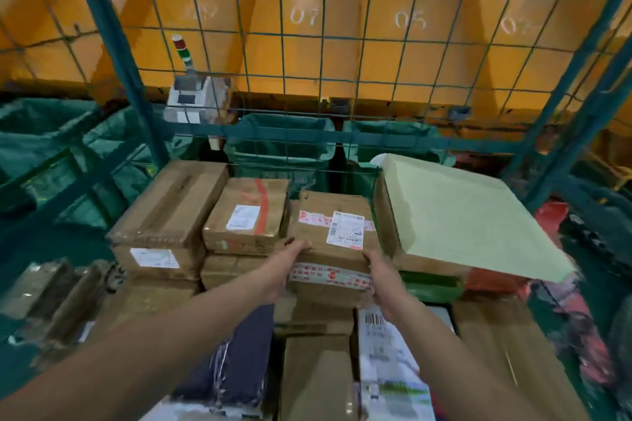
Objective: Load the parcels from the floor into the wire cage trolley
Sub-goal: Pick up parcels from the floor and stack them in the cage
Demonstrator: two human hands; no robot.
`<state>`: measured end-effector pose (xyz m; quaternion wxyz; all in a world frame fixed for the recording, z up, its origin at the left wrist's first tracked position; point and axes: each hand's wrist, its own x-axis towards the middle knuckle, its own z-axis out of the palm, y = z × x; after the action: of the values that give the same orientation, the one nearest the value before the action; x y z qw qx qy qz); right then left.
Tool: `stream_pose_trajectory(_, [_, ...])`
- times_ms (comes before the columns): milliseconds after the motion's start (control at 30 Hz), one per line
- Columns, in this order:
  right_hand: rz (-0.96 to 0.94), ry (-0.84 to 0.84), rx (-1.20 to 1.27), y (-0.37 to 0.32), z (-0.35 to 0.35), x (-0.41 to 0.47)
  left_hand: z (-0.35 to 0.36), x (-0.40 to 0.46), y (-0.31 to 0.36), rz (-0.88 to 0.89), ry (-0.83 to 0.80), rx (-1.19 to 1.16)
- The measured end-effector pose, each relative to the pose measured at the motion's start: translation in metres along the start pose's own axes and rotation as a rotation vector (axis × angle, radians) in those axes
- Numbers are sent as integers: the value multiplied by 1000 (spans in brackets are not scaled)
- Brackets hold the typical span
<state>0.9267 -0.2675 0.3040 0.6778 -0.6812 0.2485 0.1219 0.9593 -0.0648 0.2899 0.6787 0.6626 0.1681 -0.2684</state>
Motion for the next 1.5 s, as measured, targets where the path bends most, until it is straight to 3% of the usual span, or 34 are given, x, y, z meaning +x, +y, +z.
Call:
stream_pose_trajectory(100, [-53, 113, 73, -21, 4, 59, 13, 57, 24, 92, 41, -90])
stream_pose_trajectory(200, [-192, 197, -159, -27, 11, 84, 22, 95, 36, 202, 100, -91])
stream_pose_trajectory(367, [-274, -8, -663, -14, 12, 133, 34, 168, 27, 331, 190, 412])
stream_pose_trajectory(667, [-228, -15, -1052, -8, 17, 184, 21, 205, 26, 427, 230, 623])
stream_pose_trajectory(967, [-153, -3, -1158, -17, 13, 188, 27, 204, 30, 316, 202, 635])
stream_pose_trajectory(1267, [-260, -60, -1146, -3, 26, 108, 22, 89, 11, 203, 180, 566])
stream_pose_trajectory(1367, [-256, -171, -1032, 2, 43, 76, 6, 50, -1, 182, 223, 490])
stream_pose_trajectory(1500, [-183, -257, -671, 11, 75, 16, -16, -16, -20, 112, 225, 322])
